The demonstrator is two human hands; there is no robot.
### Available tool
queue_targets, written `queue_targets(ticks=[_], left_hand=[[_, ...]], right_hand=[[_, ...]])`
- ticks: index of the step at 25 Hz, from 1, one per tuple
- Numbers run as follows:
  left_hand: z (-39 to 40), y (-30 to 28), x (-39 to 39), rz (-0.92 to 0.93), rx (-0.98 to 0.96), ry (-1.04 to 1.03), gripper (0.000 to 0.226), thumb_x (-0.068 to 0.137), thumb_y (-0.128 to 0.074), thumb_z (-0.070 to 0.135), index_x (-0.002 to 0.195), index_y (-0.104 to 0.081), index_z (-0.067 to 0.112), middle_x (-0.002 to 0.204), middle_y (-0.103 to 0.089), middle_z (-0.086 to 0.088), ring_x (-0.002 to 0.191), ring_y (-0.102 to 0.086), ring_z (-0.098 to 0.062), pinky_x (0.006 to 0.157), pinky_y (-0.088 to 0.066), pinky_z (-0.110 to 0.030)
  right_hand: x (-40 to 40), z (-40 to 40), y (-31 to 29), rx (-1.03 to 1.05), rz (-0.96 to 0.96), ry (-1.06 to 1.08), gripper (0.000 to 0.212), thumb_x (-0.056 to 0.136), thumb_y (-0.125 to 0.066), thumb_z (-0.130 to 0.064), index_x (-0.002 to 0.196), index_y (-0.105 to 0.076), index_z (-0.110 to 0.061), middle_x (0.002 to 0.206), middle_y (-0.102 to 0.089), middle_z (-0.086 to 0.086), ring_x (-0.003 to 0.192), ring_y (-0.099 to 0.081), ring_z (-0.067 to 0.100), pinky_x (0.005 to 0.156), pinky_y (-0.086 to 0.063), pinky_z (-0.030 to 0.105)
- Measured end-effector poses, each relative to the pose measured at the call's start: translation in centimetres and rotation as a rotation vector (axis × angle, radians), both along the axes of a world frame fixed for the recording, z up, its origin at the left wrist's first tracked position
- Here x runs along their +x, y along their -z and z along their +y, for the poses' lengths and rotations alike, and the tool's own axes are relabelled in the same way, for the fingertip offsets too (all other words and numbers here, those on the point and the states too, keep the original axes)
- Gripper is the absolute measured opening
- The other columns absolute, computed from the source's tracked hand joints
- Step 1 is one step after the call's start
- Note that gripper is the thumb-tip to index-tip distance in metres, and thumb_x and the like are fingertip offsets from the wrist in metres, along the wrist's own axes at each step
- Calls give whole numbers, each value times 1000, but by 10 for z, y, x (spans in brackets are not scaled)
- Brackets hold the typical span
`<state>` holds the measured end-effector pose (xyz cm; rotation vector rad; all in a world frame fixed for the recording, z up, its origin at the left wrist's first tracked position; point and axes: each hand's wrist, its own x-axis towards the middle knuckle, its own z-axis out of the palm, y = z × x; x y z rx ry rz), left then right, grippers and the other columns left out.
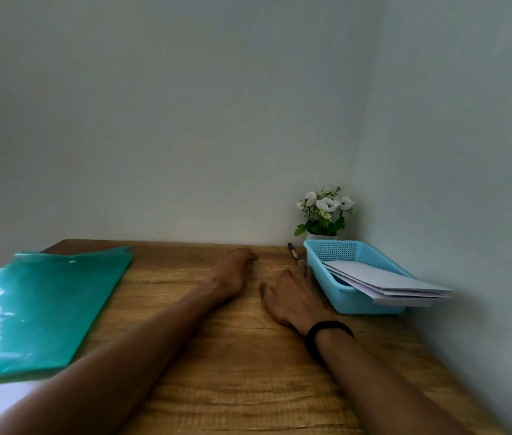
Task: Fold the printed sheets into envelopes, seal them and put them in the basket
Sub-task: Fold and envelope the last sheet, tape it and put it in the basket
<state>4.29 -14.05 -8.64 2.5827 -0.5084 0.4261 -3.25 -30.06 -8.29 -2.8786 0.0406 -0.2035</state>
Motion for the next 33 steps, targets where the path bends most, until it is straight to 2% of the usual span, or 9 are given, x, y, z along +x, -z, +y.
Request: queue_targets(ticks=[4, 12, 15, 17, 20, 24, 27, 29, 33], left_hand=[[-46, -8, 41, 53, 25, 99, 48, 99, -53, 2, 146, -57, 12, 153, -54, -12, 141, -50, -30, 120, -36, -38], [-58, -6, 72, 49, -159, 214, 66, 95, -53, -4, 155, -45, 22, 150, -54, -13, 136, -54, -29, 114, -41, -32], [-47, -11, 53, 38, -324, 104, 68, 92, -54, -11, 153, -47, 19, 157, -48, -10, 145, -45, -28, 118, -38, -32], [-36, -10, 36, 82, -376, 7, 62, 93, -53, -10, 149, -51, 17, 150, -53, -15, 137, -51, -30, 102, -48, -32], [-5, -8, 3, 119, -409, 14, 47, 97, -54, -1, 141, -58, 17, 136, -61, -13, 120, -62, -28, 87, -53, -32], [70, -25, -53, 144, -261, 69, 35, 97, -64, 10, 131, -67, 18, 122, -69, 3, 114, -65, -10, 101, -55, -30], [156, -36, -80, -97, -118, -134, 26, 95, -70, 27, 119, -75, 20, 115, -76, 3, 106, -70, -12, 96, -56, -30], [219, -34, -94, -157, 19, -389, 34, 90, -68, 45, 116, -75, 24, 120, -74, -2, 115, -66, -22, 98, -54, -38], [295, -7, -112, 121, 197, -682, 70, 86, -53, 79, 130, -65, 26, 140, -61, -7, 132, -51, -31, 107, -43, -45]], right_hand=[[22, -1, 9, 2, -43, -7, 72, 100, -29, -49, 151, -43, -1, 165, -30, 27, 155, -22, 41, 128, -16, 54], [29, -3, 11, 35, -86, -46, 75, 97, -31, -54, 154, -41, -5, 165, -33, 22, 154, -28, 37, 127, -21, 53], [29, -2, 10, 28, -79, -45, 58, 95, -33, -50, 123, -63, -10, 143, -55, 21, 139, -45, 38, 119, -34, 54], [24, -2, 6, 29, -84, -47, 44, 98, -36, -47, 97, -66, -14, 121, -65, 14, 120, -57, 32, 109, -45, 48], [9, 5, -3, 32, -168, -105, 35, 107, -41, -37, 93, -64, -15, 106, -65, 8, 96, -58, 21, 95, -47, 37], [8, 41, -1, 75, -198, -307, 28, 107, -48, -34, 109, -68, -15, 116, -66, 8, 108, -59, 24, 92, -49, 37], [8, 84, 2, 62, -230, -426, 25, 105, -54, -32, 97, -71, -15, 102, -69, 5, 100, -62, 22, 83, -46, 32], [9, 118, 3, 93, -264, -485, 24, 103, -56, -31, 92, -71, -16, 97, -70, 3, 97, -65, 22, 78, -44, 29], [16, 207, 1, 198, -382, -620, 33, 99, -61, -26, 126, -71, -10, 126, -71, 8, 116, -65, 24, 102, -49, 33]])
